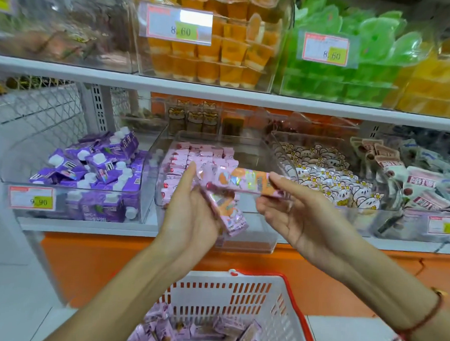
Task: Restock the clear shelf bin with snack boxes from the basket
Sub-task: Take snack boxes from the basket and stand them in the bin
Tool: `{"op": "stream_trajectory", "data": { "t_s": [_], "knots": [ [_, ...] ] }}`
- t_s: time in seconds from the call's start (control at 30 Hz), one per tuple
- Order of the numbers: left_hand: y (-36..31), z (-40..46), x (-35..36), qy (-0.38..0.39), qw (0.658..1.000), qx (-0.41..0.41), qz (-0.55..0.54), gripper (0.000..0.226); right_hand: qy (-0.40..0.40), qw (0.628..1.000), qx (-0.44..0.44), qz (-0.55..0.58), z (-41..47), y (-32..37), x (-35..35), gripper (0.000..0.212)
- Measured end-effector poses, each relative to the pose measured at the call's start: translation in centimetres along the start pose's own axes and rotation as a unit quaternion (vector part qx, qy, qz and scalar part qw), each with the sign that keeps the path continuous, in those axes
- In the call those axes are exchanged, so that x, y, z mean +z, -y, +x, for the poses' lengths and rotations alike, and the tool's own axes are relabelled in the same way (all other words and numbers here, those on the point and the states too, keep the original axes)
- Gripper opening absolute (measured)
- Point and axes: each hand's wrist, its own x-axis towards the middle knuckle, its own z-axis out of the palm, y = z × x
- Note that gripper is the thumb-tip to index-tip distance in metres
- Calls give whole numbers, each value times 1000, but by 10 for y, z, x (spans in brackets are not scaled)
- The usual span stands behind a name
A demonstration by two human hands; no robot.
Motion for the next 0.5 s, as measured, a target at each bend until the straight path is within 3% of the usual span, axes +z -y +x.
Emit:
{"op": "stream_trajectory", "data": {
  "t_s": [0.1, 0.17, 0.23, 0.3, 0.4, 0.5],
  "knots": [
    [4, 3, 4, 26, 998, 46, 38, 65, 11, 1000, -4, 18, -3, -14, 5, 27],
    [9, 7, 5, -9, 990, 87, 109, 67, -5, 992, -41, -118, -4, -22, 7, 37],
    [10, 8, 4, -51, 972, 112, 199, 76, -26, 949, -111, -293, -5, -27, 5, 50],
    [8, 7, 3, -58, 951, 140, 270, 78, -36, 883, -168, -436, -6, -23, -2, 50],
    [3, 3, 2, -29, 910, 182, 371, 58, 6, 824, -168, -542, 1, -8, -7, 56],
    [-1, 0, 10, -2, 877, 213, 431, 22, 116, 831, -144, -524, 10, 8, 1, 53]
  ]
}}
